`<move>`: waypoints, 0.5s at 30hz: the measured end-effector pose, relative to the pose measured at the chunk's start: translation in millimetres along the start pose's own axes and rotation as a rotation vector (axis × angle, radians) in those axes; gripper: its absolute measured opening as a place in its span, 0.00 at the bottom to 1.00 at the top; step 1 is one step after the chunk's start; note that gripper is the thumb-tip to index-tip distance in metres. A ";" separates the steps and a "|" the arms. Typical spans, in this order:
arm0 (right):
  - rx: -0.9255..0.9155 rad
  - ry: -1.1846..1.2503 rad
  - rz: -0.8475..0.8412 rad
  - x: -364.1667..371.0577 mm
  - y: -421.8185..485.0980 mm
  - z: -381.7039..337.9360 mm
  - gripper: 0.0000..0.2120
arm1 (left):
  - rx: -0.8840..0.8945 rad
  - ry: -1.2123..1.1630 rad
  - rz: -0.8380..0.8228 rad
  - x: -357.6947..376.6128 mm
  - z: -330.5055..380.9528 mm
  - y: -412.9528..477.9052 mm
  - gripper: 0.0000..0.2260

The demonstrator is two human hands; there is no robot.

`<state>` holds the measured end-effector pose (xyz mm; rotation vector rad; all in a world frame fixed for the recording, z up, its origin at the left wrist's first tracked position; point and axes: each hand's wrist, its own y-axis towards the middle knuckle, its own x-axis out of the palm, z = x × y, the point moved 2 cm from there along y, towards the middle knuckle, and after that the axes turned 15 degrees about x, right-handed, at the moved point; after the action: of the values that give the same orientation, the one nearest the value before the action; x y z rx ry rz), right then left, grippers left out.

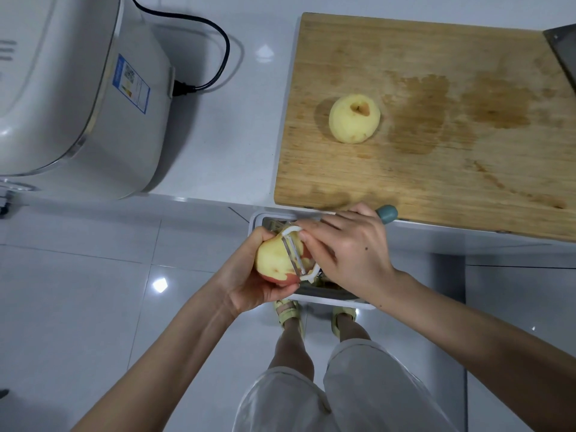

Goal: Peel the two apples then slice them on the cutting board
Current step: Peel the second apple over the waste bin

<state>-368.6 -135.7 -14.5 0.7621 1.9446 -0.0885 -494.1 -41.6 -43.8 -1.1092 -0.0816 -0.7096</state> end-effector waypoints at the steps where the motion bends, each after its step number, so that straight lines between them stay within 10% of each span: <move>1: 0.011 0.028 -0.009 -0.2 -0.8 0.1 0.12 | -0.004 0.011 -0.001 0.1 -0.5 0.0 0.17; 15: 0.100 0.122 -0.069 13.8 -8.6 26.9 0.10 | -0.100 -0.059 -0.110 -9.0 3.7 -7.8 0.24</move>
<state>-356.3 -146.2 -41.4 0.7815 2.0954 -0.1866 -504.5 -36.1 -39.5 -1.2289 -0.1596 -0.7865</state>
